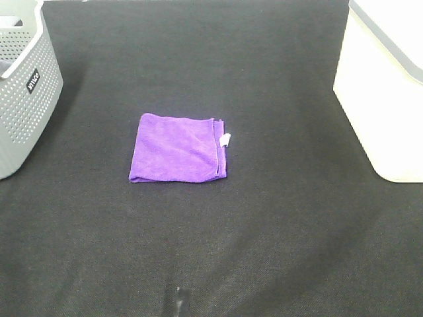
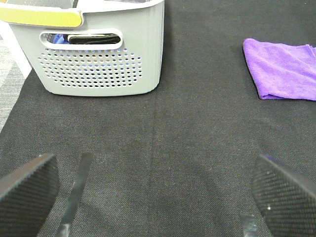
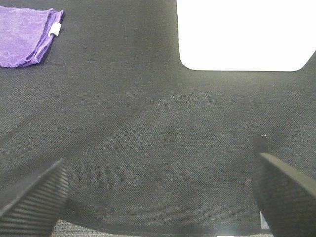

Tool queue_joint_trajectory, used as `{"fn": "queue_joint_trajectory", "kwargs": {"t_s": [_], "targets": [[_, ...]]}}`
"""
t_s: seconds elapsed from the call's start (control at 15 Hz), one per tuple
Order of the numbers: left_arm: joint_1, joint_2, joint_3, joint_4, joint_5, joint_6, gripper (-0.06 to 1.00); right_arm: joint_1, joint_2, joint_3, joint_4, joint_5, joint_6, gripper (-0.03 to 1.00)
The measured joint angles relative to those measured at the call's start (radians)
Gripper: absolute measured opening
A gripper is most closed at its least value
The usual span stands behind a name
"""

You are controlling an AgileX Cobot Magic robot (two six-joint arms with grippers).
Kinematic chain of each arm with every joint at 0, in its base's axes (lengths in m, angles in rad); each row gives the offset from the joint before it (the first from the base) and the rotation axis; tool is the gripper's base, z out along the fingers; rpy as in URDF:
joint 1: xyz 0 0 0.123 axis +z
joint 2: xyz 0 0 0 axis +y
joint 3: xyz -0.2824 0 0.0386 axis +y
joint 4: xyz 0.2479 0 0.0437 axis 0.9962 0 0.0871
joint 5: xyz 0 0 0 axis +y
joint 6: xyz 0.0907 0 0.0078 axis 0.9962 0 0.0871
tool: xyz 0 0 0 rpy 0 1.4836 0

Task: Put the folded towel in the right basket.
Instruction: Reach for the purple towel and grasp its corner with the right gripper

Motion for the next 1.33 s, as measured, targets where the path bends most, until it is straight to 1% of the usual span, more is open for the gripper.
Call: {"fn": "queue_joint_trajectory", "kwargs": {"t_s": [1.33], "targets": [[0.000,0.000,0.000,0.000,0.000,0.000,0.99,0.000,0.000,0.000,0.000,0.000,0.000,0.96]]}}
